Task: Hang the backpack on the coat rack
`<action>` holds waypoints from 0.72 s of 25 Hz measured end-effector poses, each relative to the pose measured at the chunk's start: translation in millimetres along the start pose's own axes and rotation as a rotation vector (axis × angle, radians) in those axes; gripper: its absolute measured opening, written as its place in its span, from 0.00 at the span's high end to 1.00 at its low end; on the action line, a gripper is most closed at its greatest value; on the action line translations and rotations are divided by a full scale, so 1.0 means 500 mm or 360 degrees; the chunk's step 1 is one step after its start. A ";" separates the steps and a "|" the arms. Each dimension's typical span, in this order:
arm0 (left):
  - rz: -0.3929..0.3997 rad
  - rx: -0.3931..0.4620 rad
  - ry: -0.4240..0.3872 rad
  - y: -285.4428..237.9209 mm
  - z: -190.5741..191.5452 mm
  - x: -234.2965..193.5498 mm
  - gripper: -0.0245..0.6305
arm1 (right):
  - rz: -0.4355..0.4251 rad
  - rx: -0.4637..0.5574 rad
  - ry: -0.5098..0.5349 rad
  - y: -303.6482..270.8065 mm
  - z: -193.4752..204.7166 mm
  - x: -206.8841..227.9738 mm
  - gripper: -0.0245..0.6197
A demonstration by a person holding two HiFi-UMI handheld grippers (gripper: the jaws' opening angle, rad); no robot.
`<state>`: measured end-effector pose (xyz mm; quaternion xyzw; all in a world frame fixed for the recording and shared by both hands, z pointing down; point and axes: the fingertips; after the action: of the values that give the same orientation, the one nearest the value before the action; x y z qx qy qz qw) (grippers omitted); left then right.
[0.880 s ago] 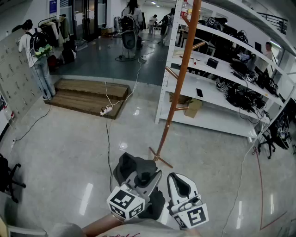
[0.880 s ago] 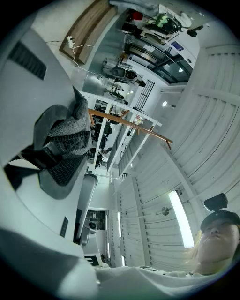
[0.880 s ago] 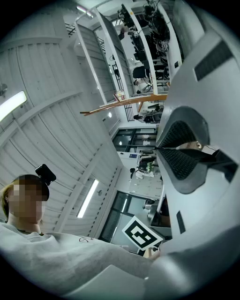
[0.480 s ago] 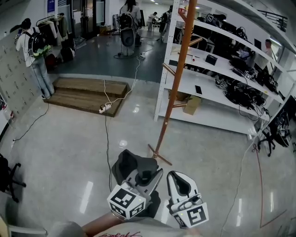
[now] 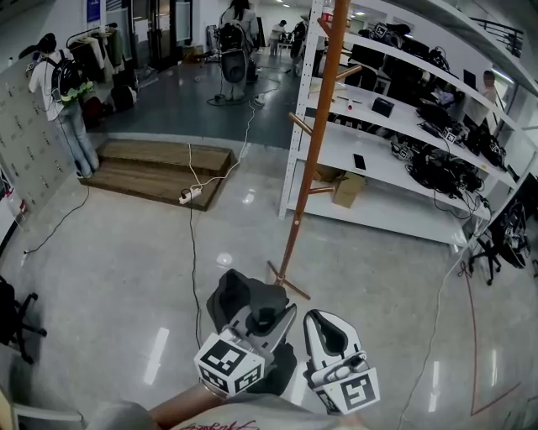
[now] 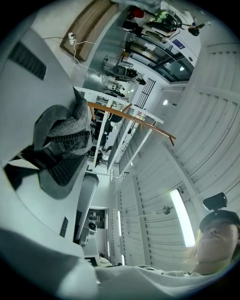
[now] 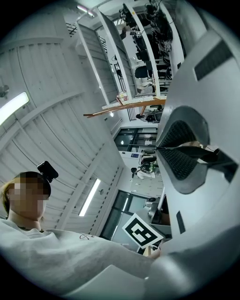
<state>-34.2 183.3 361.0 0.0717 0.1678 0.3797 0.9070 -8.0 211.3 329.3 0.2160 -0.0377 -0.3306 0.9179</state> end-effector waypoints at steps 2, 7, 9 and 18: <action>0.0016 -0.0003 0.0005 -0.012 0.004 0.012 0.85 | 0.0012 0.0002 0.0003 0.011 -0.002 0.012 0.92; 0.0126 -0.0017 0.0005 -0.070 0.017 0.071 0.85 | 0.0045 0.0105 0.0031 0.038 -0.042 0.052 0.92; 0.0160 -0.0003 0.0007 -0.093 0.019 0.087 0.85 | 0.0043 0.0150 0.0044 0.052 -0.058 0.062 0.92; 0.0284 0.0010 0.0062 -0.190 0.025 0.126 0.85 | 0.0122 0.0194 0.0080 0.093 -0.086 0.140 0.92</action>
<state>74.7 161.4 332.2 0.0818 0.1796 0.4597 0.8659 82.7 215.6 305.0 0.2782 -0.0431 -0.2869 0.9157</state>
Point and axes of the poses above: the fingertips, and each gripper's own axes: y backward along the fingers, x to its right, z out of its underside, and after that the axes turned 13 degrees about x, right-handed
